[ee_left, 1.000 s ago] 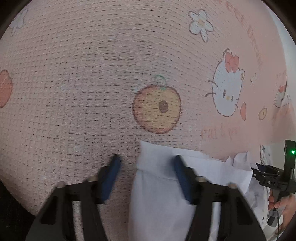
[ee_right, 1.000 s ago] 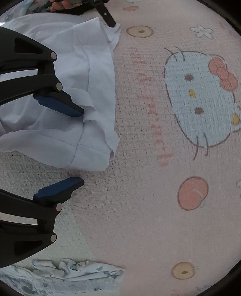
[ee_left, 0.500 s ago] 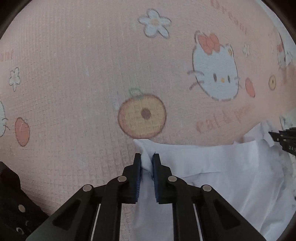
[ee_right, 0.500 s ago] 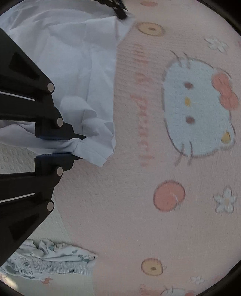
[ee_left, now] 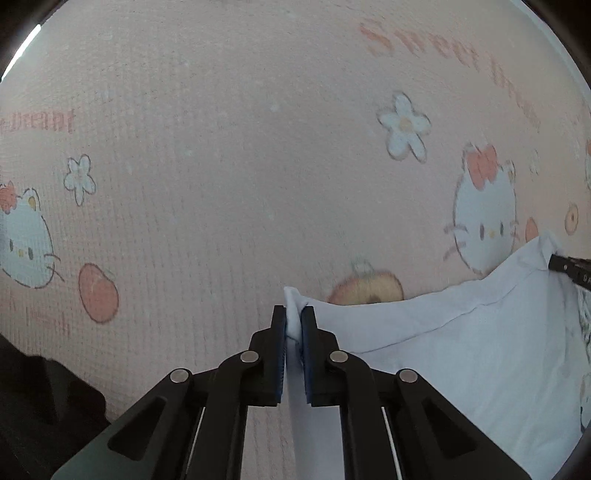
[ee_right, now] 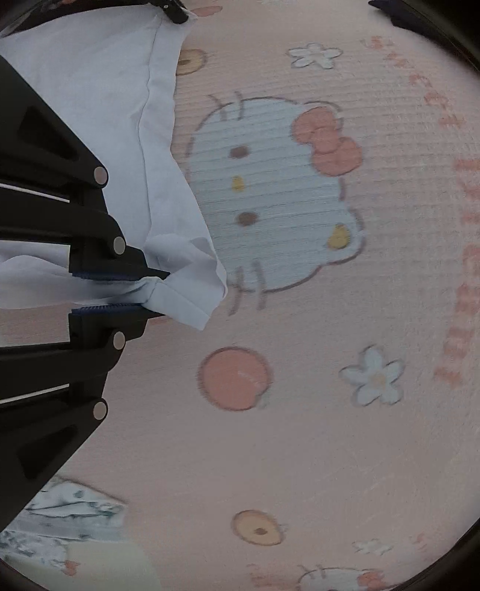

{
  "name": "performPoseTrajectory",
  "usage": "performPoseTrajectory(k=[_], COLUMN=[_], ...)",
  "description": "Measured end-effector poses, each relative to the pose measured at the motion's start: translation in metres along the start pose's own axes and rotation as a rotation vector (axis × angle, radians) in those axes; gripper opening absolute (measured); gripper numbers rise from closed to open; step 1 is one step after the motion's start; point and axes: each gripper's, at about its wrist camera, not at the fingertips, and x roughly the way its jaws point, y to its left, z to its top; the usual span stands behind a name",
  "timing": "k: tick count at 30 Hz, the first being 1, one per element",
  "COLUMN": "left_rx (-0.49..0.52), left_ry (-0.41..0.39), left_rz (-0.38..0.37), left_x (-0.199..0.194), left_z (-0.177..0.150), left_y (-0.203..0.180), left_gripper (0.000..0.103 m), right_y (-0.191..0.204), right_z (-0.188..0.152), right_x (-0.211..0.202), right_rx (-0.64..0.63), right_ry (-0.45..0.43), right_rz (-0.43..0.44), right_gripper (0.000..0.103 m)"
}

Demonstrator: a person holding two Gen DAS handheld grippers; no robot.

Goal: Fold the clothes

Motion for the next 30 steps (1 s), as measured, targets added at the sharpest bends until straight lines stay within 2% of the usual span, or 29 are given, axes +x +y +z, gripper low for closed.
performPoseTrajectory(k=[8,11,15,18,20,21,23,24,25,26,27,28,29,30], left_rx=[-0.021,-0.008,0.031,0.078,0.071,0.035,-0.041,-0.110,-0.171,-0.231,-0.292,-0.343,-0.347,-0.351], left_ry=[0.006,0.030,0.028,0.033,0.053,0.062,0.081,0.104,0.126,0.148,0.171,0.189,0.189,0.188], left_rz=[0.033,0.077,0.124,0.149,0.129,0.104,0.049,0.007,-0.038,-0.083,-0.129,-0.169,-0.179,-0.189], left_x=[0.018,0.034,0.049,0.057,0.060,0.062,0.065,0.063,0.062,0.060,0.059,0.056,0.050,0.043], left_z=[0.017,0.011,0.010,0.018,0.025,0.028,0.036,0.040,0.042,0.044,0.045,0.047,0.047,0.048], left_y=[0.005,-0.002,-0.024,-0.044,-0.054,-0.042,-0.020,-0.011,-0.004,0.004,0.012,0.019,0.020,0.021], left_gripper=[0.007,0.007,0.007,0.007,0.007,0.007,0.007,0.008,0.008,0.008,0.009,0.010,0.014,0.025], right_y=[-0.002,-0.009,-0.010,-0.011,-0.008,-0.010,-0.012,-0.013,-0.014,-0.016,-0.017,-0.018,-0.019,-0.020], right_z=[0.029,0.023,0.019,0.026,0.030,0.031,0.034,0.035,0.036,0.038,0.039,0.040,0.042,0.043], right_x=[0.026,0.040,0.054,0.063,0.064,0.060,0.052,0.048,0.043,0.039,0.035,0.031,0.027,0.023], right_rx=[-0.001,0.019,0.022,0.019,0.004,0.013,0.031,0.040,0.049,0.057,0.066,0.075,0.084,0.093], right_ry=[0.046,0.092,0.122,0.113,0.126,0.128,0.134,0.137,0.140,0.143,0.146,0.149,0.152,0.155], right_rz=[-0.030,-0.040,-0.044,-0.051,-0.060,-0.055,-0.046,-0.041,-0.037,-0.032,-0.028,-0.023,-0.019,-0.014], right_gripper=[0.007,0.007,0.007,0.007,0.008,0.008,0.012,0.028,0.054,0.066,0.072,0.072,0.072,0.073])
